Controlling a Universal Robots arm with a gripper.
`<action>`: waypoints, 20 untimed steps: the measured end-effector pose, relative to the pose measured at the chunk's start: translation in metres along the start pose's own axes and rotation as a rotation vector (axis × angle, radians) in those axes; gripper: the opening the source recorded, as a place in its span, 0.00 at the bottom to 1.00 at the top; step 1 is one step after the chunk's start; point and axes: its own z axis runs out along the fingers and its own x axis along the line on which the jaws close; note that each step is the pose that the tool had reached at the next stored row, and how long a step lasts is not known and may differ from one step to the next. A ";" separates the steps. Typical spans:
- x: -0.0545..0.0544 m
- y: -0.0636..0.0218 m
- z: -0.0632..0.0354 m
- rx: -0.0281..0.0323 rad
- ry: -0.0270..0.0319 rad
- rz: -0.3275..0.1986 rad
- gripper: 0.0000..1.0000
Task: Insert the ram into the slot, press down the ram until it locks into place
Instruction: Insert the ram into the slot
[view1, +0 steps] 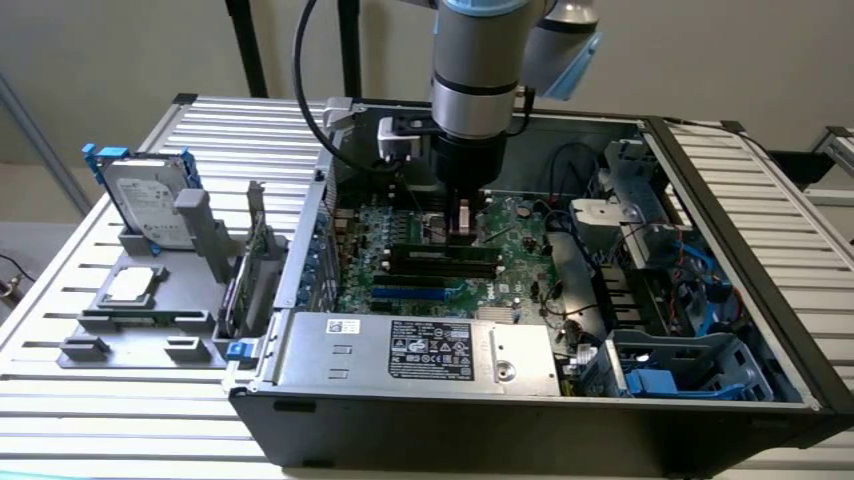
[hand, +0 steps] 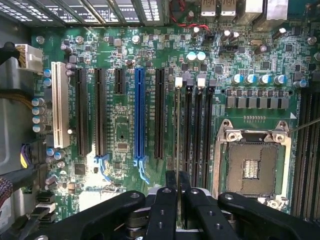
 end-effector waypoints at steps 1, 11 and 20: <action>0.000 0.0000 0.0004 0.0000 0.0021 0.000 0.13; -0.002 0.0009 0.0028 0.0001 0.0092 0.000 0.13; -0.004 0.0015 0.0061 0.0000 0.0128 0.000 0.13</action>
